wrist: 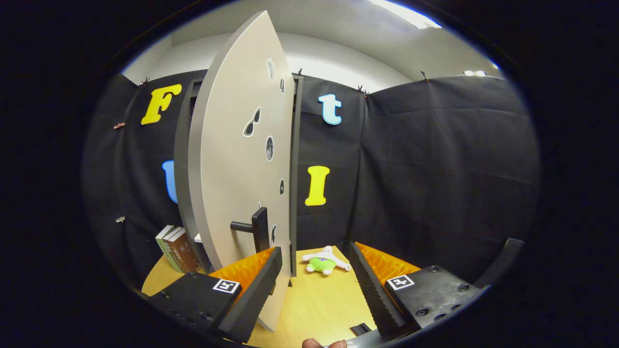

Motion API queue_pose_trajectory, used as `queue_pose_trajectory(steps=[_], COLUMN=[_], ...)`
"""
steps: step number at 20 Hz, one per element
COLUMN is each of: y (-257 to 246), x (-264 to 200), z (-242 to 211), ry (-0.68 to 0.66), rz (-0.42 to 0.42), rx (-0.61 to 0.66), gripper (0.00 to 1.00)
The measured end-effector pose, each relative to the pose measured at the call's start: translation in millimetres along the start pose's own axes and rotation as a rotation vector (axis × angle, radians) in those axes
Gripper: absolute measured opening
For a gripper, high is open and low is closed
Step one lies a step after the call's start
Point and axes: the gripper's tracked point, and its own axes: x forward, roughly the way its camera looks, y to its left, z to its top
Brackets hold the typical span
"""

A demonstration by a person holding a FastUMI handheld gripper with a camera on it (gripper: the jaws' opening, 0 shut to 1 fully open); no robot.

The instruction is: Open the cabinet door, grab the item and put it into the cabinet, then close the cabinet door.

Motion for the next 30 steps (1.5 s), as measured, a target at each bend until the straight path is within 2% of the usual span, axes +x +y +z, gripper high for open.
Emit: queue_pose_trajectory(steps=[7, 11, 14, 17, 23, 30], y=[88, 118, 125, 138, 147, 143], x=[14, 20, 27, 28, 28, 24], z=[-6, 1, -6, -6, 6, 14], ry=[0.028, 0.007, 0.022, 0.029, -0.029, -0.077], rz=[0.192, 0.249, 0.258, 0.282, 0.299, 0.290], rx=[0.039, 0.048, 0.027, 0.080, 0.021, 0.037], gripper=[0.96, 0.97, 0.98, 0.98, 0.98, 0.98])
